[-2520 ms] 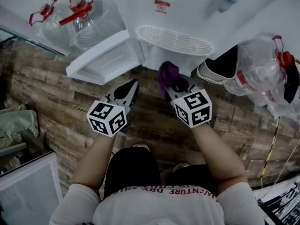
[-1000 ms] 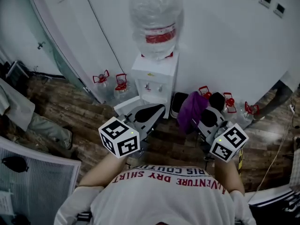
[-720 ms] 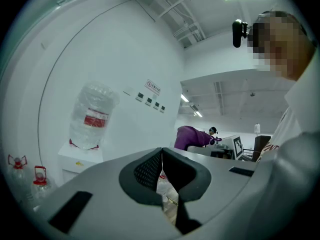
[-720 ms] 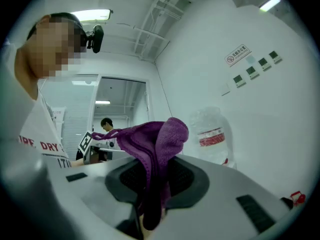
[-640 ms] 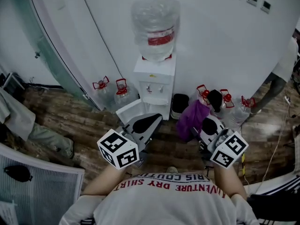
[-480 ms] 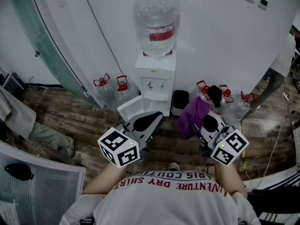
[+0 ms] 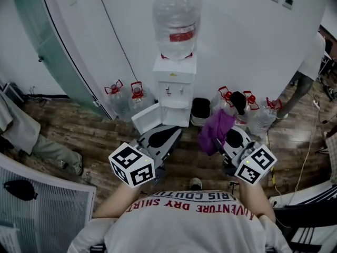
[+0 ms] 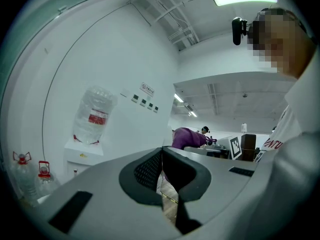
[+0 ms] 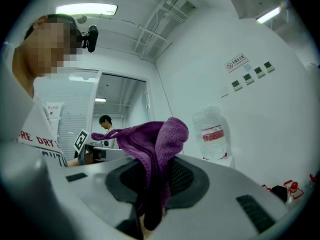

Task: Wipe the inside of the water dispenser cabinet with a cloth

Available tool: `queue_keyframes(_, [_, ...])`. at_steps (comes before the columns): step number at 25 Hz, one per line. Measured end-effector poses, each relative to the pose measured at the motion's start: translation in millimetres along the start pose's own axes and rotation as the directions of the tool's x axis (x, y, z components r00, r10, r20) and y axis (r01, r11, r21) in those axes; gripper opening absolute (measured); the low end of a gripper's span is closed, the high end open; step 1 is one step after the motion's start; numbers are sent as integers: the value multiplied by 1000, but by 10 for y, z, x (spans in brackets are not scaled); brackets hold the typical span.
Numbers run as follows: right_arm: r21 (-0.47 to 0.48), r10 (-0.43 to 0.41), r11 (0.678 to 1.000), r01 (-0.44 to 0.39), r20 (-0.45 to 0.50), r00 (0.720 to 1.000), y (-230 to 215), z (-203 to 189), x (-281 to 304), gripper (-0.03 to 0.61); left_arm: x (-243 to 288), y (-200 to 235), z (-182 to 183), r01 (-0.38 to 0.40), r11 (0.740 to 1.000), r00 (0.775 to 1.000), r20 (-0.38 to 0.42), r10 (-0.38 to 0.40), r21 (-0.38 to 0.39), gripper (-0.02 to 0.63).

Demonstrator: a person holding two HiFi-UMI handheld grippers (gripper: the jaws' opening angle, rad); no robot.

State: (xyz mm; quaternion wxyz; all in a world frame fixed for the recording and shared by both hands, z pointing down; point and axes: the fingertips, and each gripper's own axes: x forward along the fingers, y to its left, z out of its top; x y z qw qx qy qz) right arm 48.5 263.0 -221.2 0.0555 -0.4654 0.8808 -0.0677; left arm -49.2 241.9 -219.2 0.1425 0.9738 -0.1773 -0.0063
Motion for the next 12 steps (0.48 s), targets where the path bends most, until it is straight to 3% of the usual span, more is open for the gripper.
queue_keyframes(12, [20,-46,999,46,-15,999,71,-110,-87,92,-84,47,-69,12,1000,1000,4,-12,-26,28])
